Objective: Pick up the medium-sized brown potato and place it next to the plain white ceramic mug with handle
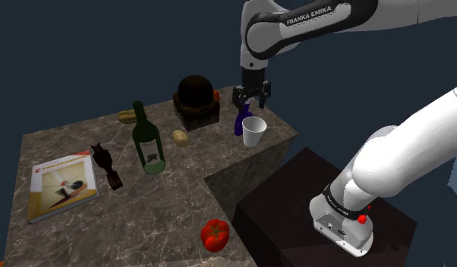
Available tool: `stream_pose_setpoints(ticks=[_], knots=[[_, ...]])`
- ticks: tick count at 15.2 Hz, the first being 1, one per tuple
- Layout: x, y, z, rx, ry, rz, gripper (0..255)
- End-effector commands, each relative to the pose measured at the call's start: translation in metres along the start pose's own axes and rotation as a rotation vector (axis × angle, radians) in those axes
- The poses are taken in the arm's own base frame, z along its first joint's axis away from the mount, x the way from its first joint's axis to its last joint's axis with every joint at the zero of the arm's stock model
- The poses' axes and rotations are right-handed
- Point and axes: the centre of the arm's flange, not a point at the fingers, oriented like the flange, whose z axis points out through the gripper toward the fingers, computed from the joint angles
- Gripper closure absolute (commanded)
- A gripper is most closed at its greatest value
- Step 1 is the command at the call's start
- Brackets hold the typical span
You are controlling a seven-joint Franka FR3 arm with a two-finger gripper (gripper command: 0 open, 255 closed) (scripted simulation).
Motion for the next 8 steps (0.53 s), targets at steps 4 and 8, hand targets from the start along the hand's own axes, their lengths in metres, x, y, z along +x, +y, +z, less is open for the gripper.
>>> stream_pose_setpoints(ticks=[4,8], knots=[[0.043,-0.044,0.027,0.000,0.007,0.005,0],[0.077,-0.077,0.050,-0.001,0.013,0.008,0]])
